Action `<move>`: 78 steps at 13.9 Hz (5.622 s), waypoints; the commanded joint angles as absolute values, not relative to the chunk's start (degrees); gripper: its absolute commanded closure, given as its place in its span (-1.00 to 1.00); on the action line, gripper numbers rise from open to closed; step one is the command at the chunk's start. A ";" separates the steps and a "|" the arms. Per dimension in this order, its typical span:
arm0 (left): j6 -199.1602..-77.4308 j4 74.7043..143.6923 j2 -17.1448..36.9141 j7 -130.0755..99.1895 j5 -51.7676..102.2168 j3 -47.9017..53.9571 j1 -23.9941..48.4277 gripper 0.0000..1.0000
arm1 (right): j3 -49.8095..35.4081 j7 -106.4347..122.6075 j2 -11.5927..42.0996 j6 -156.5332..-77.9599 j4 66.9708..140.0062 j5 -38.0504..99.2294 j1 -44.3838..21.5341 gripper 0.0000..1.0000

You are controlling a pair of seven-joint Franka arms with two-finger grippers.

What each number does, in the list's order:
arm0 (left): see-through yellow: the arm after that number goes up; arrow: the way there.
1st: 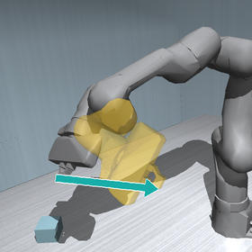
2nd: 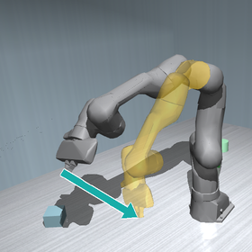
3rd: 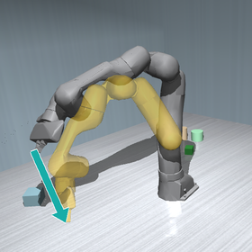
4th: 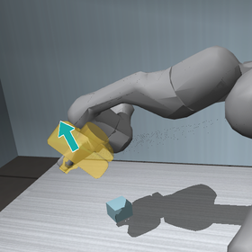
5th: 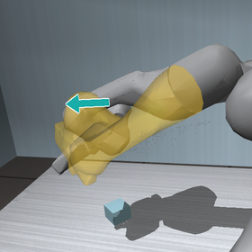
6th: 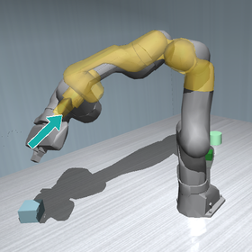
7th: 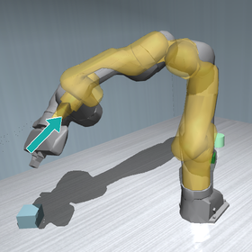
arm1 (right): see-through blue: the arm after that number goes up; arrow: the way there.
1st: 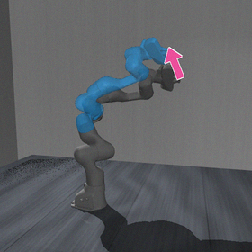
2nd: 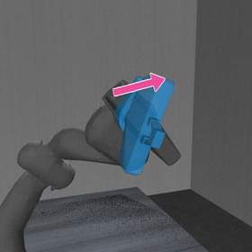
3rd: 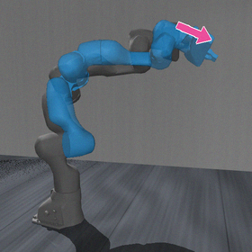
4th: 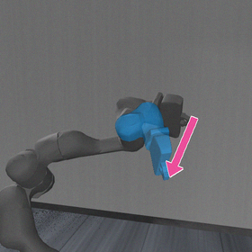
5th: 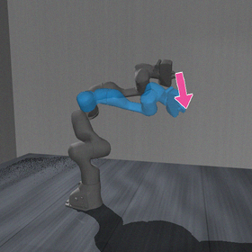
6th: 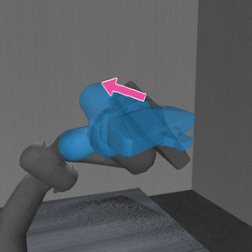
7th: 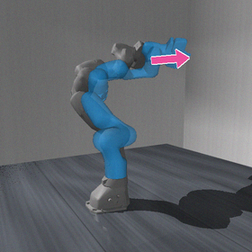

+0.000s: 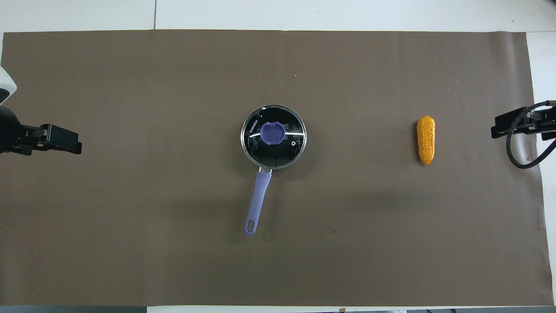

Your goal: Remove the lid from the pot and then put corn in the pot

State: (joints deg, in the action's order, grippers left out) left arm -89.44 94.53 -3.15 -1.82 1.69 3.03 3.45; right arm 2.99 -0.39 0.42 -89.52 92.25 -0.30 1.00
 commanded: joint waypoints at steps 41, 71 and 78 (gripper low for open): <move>-106.79 74.44 32.70 -27.86 -0.09 2.90 35.77 -0.27 | 2.29 4.31 16.43 -119.54 106.27 0.18 -5.01 1.00; -100.86 89.60 16.80 -1.16 2.47 1.85 -2.96 1.00 | 2.11 -39.46 31.64 -116.37 80.58 4.14 -36.99 1.00; -118.29 104.94 17.66 1.49 0.18 1.76 -8.79 1.00 | 2.37 -39.82 29.53 -123.58 88.07 3.96 -36.22 0.17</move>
